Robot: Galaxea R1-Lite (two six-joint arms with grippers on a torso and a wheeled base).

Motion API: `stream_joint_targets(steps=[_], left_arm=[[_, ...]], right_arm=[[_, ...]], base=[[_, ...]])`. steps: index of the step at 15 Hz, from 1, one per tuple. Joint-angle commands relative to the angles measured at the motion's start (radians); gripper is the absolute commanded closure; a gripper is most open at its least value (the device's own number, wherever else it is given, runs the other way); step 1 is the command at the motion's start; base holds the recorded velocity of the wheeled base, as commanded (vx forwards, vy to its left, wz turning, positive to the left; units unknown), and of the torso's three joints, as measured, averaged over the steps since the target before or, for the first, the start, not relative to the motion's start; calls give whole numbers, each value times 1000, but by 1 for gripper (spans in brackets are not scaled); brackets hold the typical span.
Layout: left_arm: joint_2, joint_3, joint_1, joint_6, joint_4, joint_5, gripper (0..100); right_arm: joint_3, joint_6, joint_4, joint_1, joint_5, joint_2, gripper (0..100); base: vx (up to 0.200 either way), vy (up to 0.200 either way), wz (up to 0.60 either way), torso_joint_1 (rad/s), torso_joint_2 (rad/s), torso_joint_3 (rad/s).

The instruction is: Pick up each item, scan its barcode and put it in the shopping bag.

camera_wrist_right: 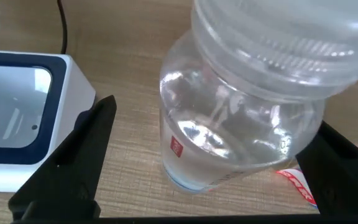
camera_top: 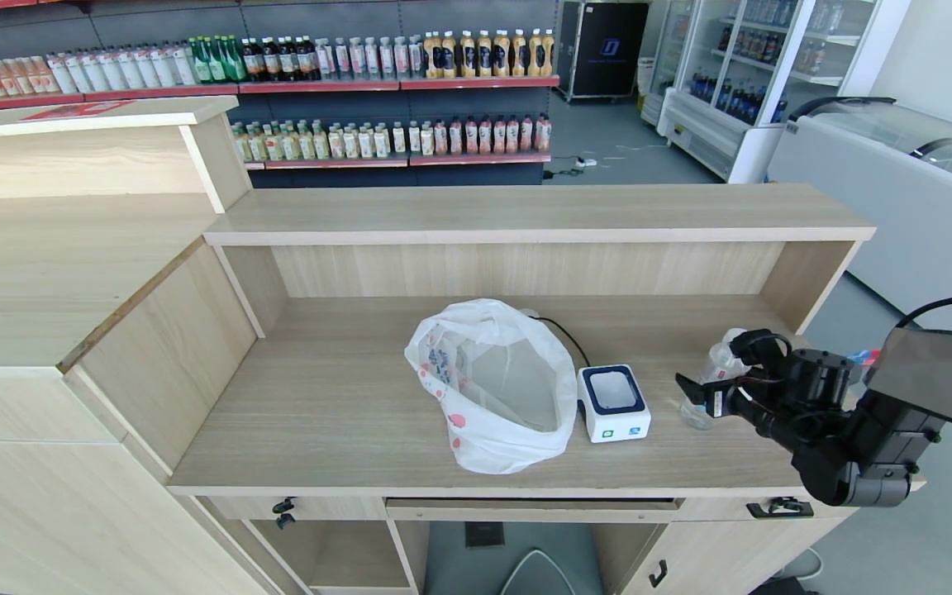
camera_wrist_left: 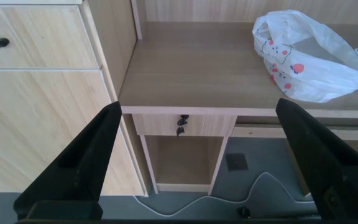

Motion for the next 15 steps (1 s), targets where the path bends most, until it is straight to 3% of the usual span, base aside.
stream_joint_targets(steps=[1,13,14,15], left_arm=[[0,0,0,0,1,0,0],[0,0,0,0,-1,0,0],[0,0,0,0,1,0,0],[0,0,0,0,-1,0,0]], right_arm=[[-17,0,-3,5,1,24,0],[-128,4,-12,19,44,80,0],[-131,4,-12,19,44,80,100],[-135,1,-12,19,42,79,100]], base=[[0,0,0,0,0,0],[0,0,0,0,0,0],[0,0,0,0,0,0],[0,0,0,0,0,0]])
